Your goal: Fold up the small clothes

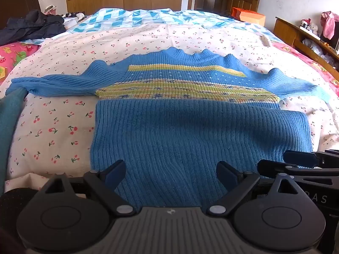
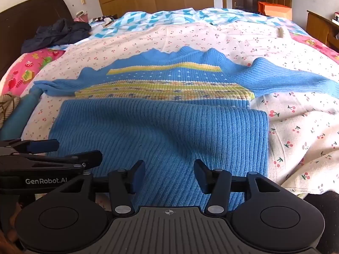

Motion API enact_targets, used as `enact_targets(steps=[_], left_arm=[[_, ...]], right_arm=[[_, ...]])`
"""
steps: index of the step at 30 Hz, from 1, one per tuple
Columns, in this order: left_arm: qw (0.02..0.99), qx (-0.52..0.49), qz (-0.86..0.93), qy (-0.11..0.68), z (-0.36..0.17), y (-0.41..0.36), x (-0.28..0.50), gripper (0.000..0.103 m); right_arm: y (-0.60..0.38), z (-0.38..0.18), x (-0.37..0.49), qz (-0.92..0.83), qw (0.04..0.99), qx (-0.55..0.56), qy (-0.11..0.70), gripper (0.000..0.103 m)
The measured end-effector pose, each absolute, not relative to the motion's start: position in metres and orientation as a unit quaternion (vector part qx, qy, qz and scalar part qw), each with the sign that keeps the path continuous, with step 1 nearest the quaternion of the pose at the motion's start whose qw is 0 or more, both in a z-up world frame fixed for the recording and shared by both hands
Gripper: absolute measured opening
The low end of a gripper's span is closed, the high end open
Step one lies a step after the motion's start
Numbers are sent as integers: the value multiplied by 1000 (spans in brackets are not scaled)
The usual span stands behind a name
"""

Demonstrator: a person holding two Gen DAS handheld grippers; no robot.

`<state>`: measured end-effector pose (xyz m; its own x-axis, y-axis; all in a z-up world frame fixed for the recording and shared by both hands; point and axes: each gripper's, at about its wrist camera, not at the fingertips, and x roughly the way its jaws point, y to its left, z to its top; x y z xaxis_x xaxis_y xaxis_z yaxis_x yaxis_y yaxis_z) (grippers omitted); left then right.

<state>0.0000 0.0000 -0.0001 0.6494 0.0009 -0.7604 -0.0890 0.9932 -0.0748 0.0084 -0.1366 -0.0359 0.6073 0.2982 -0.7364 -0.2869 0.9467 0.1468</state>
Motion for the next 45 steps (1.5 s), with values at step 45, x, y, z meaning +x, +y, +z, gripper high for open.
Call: enact_targets(steps=[45], left_arm=[[901,-80,85,418,22,-1,-47,97]], right_arm=[[-133,-31,-5,161,912,-18,377,60]])
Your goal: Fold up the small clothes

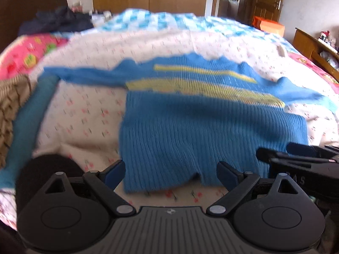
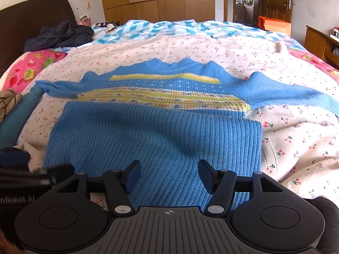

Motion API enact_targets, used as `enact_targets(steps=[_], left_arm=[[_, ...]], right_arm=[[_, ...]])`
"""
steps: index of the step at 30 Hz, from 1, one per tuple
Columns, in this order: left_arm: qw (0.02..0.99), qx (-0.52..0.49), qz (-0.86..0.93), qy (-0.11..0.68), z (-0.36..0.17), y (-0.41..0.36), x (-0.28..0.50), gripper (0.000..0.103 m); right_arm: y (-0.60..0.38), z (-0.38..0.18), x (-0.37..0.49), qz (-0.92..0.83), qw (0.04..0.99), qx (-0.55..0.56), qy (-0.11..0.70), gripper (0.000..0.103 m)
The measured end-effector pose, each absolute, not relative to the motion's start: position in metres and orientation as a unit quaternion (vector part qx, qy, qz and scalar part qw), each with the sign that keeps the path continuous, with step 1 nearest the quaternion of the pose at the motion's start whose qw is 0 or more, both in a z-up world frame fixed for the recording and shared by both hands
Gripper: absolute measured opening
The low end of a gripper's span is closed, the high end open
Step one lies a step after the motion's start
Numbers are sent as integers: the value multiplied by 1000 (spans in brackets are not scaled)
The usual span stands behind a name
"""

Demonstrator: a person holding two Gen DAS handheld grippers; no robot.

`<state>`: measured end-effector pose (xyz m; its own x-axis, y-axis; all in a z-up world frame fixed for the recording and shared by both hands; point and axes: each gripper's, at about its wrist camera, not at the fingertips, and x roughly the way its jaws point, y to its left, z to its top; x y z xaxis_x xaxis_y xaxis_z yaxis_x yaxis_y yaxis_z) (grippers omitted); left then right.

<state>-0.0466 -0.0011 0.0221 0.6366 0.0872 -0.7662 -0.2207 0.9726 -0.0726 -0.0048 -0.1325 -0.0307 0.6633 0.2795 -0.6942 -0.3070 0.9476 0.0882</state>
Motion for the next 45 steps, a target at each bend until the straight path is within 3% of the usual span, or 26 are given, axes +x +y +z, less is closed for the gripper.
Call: enact_targets(steps=[18,36,45], left_arm=[[909,-85,103,395,32,5,-53,97],[894,-17,98,437,14,-16,-25,97],[888,-15,96,450,8,-18,-20,97]], right_arm=[[-137,-28,-8,165,915,-12,368,61],[-142,-34,-5,152,913,-6,379,61],[-141,-37,-4,148,912,-10,382,66]])
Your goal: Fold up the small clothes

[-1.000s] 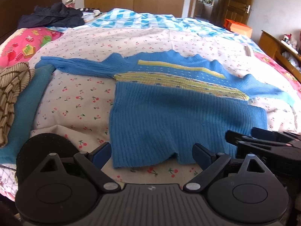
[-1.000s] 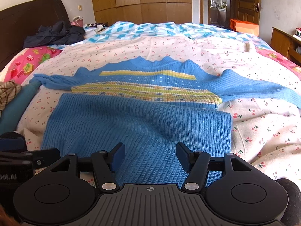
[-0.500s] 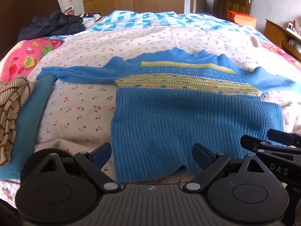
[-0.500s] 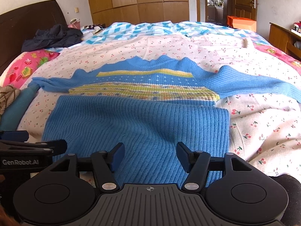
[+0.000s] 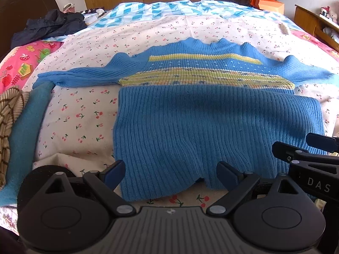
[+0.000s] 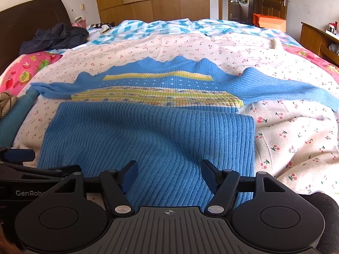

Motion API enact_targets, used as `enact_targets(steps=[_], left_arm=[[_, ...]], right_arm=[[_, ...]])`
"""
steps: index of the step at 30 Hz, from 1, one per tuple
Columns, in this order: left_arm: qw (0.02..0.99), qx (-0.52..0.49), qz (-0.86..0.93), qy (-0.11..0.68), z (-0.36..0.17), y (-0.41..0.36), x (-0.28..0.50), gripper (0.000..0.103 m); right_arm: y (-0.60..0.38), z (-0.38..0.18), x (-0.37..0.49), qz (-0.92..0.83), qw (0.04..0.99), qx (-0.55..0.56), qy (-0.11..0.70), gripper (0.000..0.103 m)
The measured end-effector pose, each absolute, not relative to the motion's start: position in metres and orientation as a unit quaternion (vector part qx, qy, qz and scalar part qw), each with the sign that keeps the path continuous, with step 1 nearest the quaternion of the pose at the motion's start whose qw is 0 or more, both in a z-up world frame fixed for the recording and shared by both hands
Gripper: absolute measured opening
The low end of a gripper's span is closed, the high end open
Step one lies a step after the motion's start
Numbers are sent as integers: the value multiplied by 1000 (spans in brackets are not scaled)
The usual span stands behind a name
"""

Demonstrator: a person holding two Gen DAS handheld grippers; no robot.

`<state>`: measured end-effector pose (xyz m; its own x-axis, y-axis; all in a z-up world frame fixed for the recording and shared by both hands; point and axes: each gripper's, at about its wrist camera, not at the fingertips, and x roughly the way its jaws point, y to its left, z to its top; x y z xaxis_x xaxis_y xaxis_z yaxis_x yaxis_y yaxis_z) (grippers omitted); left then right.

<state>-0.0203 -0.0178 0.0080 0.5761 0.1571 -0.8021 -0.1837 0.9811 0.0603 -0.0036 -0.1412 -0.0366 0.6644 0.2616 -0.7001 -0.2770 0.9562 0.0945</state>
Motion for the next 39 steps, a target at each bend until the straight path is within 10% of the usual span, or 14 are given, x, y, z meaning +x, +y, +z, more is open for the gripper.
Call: enact_targets(steps=[39], left_arm=[[879,-30,88,467,0,-16,-18,97]], right_arm=[[-139,-39,-5,149,912,-13,383,67]])
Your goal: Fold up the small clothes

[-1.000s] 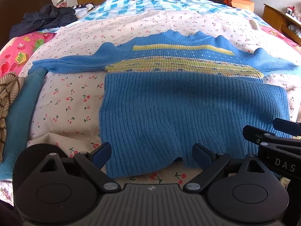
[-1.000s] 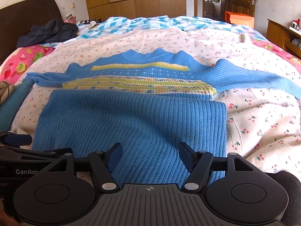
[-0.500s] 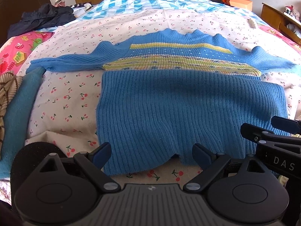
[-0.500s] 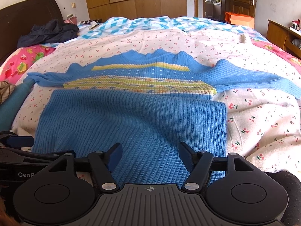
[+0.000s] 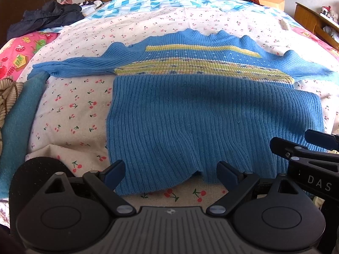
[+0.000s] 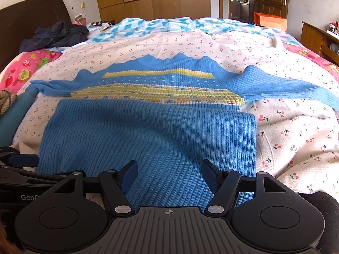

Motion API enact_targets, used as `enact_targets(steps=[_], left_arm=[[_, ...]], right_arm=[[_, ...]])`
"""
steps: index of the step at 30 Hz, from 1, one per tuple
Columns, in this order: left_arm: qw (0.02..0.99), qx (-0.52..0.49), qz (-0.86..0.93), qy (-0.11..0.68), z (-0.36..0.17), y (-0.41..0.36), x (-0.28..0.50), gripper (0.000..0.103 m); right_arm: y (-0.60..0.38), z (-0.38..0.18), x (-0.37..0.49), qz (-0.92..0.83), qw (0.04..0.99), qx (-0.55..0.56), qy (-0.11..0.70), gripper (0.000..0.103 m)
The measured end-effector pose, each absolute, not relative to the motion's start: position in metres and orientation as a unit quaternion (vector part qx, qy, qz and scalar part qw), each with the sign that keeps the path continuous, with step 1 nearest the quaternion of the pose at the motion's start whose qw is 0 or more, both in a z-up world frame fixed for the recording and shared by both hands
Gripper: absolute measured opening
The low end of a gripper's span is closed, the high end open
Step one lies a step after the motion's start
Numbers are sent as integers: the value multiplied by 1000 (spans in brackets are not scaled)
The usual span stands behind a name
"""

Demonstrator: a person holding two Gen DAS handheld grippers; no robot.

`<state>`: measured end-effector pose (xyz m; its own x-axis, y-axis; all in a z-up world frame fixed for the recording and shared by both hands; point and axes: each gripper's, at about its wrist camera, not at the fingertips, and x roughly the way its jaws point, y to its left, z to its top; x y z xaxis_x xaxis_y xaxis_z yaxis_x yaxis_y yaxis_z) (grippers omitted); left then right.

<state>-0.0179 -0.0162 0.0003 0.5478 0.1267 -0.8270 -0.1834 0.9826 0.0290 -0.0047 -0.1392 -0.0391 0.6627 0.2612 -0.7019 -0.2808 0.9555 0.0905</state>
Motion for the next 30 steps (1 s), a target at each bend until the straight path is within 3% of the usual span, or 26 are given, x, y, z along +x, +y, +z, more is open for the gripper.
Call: enact_targets(steps=[19,30], left_arm=[[881,-34,85,464,5,-13,-17,97],[902,-41,68,424,33,-16,7,97]], right_arm=[[-139,-33,-3,151,915,-11,373,67],[-163,-6,20,151,926,48,342,67]])
